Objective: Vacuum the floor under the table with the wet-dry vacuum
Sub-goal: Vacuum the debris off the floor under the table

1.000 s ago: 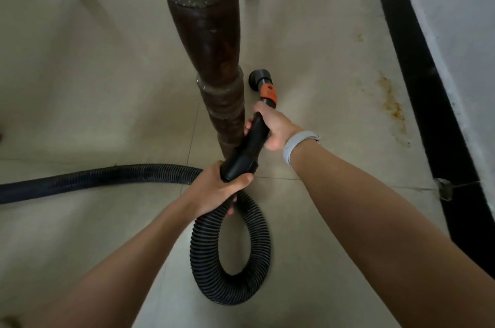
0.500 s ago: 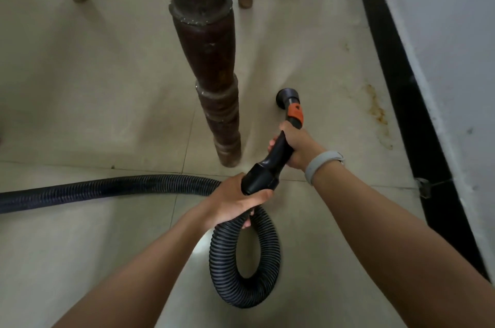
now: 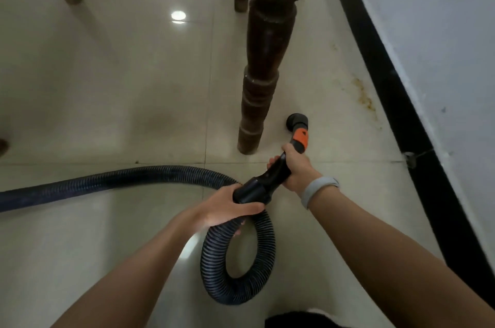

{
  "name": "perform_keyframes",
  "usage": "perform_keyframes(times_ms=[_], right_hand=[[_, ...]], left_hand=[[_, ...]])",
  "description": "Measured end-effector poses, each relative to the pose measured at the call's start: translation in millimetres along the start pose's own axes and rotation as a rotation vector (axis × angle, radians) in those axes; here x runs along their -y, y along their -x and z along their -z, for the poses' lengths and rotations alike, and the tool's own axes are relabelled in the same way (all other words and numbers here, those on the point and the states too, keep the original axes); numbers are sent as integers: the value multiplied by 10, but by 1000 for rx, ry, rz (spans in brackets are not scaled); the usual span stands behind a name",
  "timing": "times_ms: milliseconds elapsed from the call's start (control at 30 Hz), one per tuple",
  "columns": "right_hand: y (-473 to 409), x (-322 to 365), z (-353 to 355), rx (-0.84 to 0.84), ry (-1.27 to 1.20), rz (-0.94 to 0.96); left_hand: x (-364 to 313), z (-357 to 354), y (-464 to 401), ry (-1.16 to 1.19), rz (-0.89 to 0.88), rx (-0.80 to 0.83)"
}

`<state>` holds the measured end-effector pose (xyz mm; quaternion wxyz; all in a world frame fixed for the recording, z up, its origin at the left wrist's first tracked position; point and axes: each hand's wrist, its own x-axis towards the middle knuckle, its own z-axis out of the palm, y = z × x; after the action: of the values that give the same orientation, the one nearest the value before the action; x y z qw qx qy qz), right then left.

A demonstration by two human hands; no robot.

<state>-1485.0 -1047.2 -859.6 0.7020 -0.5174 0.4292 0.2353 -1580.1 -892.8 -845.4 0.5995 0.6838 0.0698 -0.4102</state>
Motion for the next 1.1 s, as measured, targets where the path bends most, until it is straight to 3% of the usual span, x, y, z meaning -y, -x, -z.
perform_keyframes(times_ms=[333,467,733,1100], right_hand=[[1077,-1356,-416,-214,-87,16],[1488,-2070,-622,-256,-71,0],[1900,-2659,-609,-206,-101,3],[1925,-3194,-277,-59,-449,-42]], left_hand=[[564,505,1069,-270,210,328],[931,416,1420,-633,85,247],[1447,333,2070,-811,45,263],[1719,431,2274,-996,18,219]])
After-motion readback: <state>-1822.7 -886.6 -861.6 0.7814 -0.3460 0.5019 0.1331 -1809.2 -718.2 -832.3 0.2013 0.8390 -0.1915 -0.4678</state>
